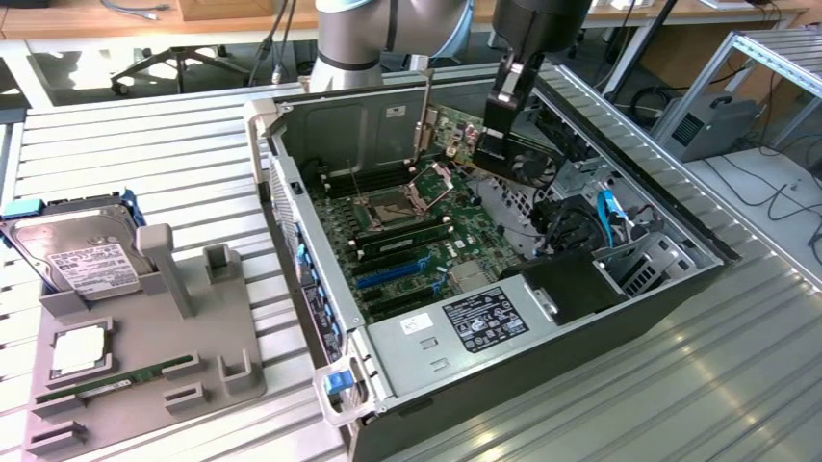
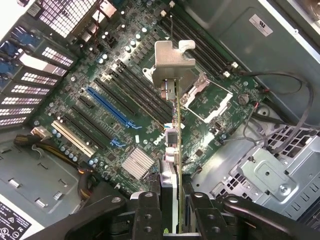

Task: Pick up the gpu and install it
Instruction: 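Insert the gpu into the slot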

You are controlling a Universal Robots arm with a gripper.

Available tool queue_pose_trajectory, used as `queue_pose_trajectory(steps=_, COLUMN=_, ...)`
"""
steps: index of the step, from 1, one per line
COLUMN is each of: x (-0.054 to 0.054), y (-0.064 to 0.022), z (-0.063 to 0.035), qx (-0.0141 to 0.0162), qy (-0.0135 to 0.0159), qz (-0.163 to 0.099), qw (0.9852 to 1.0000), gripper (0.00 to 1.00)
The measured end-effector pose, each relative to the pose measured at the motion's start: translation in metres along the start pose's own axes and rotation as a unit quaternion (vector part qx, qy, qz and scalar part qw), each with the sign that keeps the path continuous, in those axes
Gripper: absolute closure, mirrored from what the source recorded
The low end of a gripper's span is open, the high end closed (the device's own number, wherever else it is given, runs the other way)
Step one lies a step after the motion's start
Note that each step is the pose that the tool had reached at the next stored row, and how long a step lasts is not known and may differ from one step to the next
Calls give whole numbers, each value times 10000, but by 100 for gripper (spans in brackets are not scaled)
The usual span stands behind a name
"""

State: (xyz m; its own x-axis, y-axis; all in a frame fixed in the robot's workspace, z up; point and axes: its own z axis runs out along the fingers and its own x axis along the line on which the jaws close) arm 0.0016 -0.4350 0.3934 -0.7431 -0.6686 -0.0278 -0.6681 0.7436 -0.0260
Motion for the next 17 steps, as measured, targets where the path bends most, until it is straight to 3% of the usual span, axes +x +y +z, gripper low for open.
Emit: queue_pose_trajectory(steps=17, x=-28, y=-25, z=2, qx=-6, qy=-6, qz=-223, qw=9998, gripper=73)
